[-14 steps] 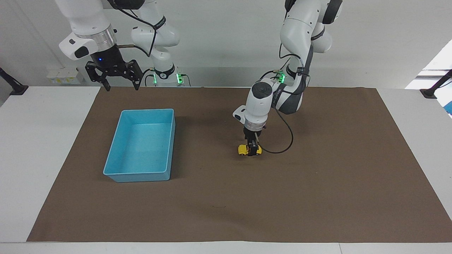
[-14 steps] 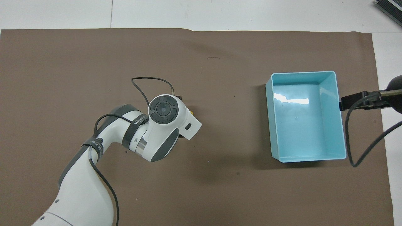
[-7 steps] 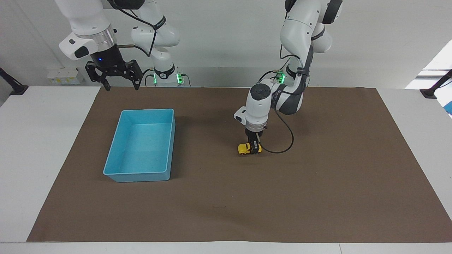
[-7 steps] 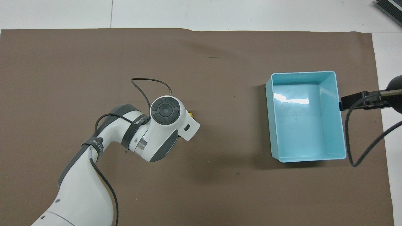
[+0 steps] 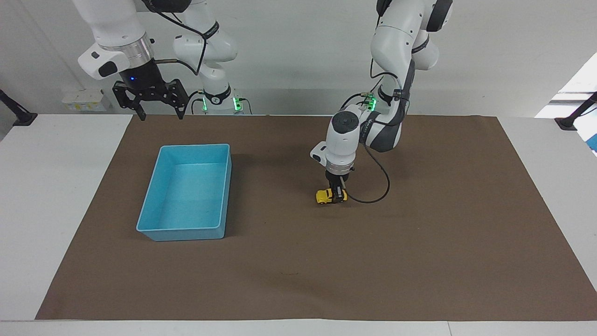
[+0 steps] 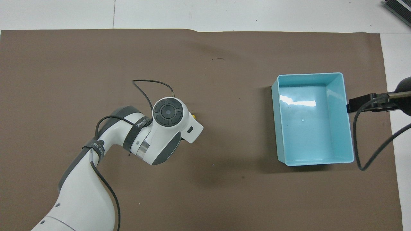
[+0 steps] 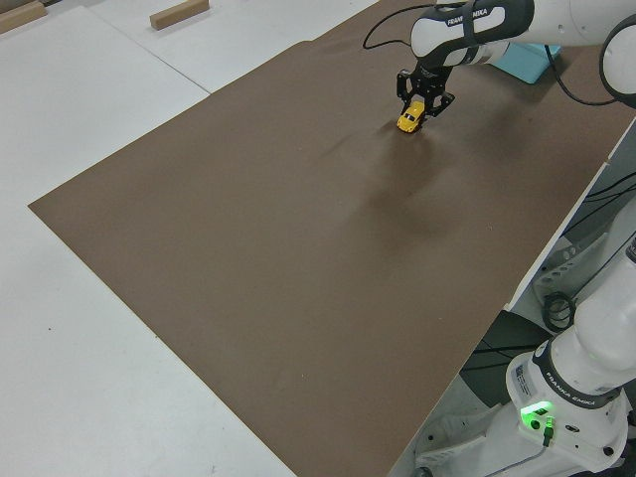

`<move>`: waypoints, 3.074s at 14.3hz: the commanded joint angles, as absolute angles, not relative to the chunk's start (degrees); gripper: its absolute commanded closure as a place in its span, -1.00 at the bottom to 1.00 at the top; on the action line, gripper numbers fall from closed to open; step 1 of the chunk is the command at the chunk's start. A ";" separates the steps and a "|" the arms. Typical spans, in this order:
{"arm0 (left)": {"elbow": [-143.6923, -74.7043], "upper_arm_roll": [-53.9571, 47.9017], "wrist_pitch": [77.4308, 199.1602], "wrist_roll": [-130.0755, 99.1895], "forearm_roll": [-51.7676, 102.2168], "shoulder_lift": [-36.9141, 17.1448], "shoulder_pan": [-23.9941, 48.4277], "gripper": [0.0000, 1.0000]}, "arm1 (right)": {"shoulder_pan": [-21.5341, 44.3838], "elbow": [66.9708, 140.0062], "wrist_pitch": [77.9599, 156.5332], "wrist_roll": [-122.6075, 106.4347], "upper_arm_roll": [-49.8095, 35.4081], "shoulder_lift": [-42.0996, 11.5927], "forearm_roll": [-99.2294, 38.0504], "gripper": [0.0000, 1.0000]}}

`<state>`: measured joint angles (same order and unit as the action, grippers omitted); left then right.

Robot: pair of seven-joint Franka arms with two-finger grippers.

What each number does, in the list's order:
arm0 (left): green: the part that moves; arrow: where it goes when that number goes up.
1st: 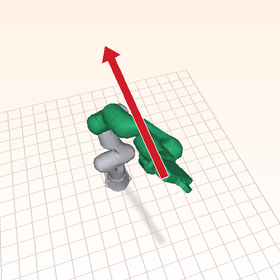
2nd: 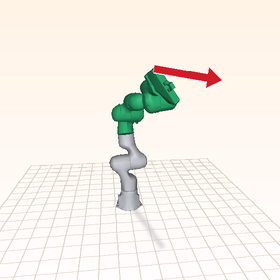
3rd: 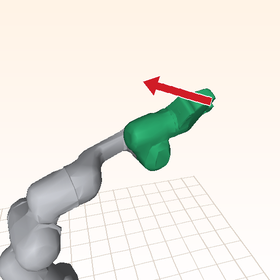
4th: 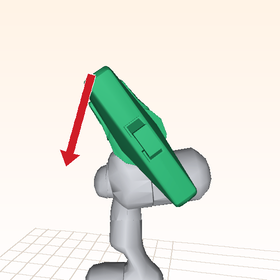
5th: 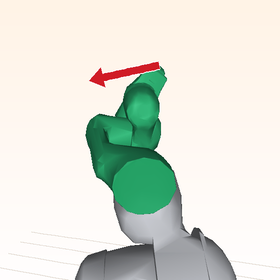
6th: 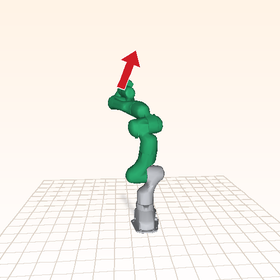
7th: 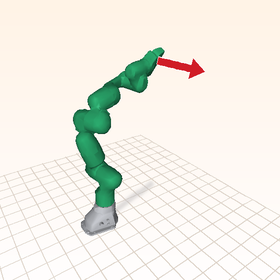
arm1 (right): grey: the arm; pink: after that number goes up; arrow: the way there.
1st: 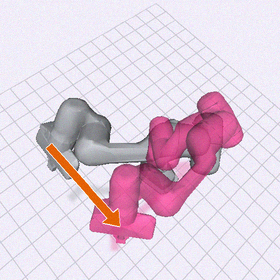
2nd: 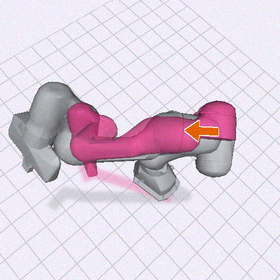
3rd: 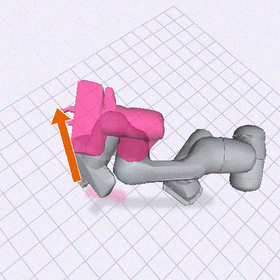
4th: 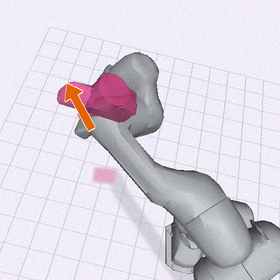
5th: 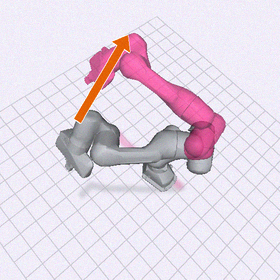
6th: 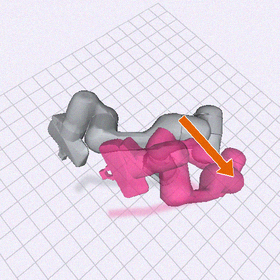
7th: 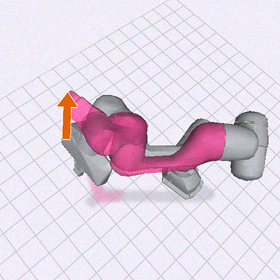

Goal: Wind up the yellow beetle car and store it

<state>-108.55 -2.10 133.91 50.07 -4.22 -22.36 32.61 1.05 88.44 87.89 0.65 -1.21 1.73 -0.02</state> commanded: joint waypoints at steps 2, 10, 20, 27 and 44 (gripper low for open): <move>-111.44 -1.58 134.12 50.97 -5.54 -20.92 31.21 1.00 | 0.26 87.71 87.19 1.05 -1.58 1.49 -1.32 -1.00; -112.50 -1.49 133.33 60.11 -5.54 -20.83 25.59 1.00 | 0.18 87.71 87.28 1.05 -1.58 1.49 -1.32 -1.00; -113.55 -1.41 133.33 66.53 -5.54 -20.92 18.29 1.00 | 0.26 87.80 87.28 1.05 -1.58 1.58 -1.41 -1.00; -113.73 -1.32 132.11 71.02 -5.54 -20.13 16.34 0.01 | 0.26 87.80 87.28 1.05 -1.58 1.58 -1.41 -1.00; -106.35 -0.80 118.04 29.39 -4.92 -5.81 14.51 -1.00 | 0.35 87.71 87.54 1.14 -1.67 1.49 -1.50 -1.00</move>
<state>-107.40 -0.57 119.99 36.18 -4.45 -8.26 16.59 1.11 88.44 87.89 0.65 -1.38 1.74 -0.65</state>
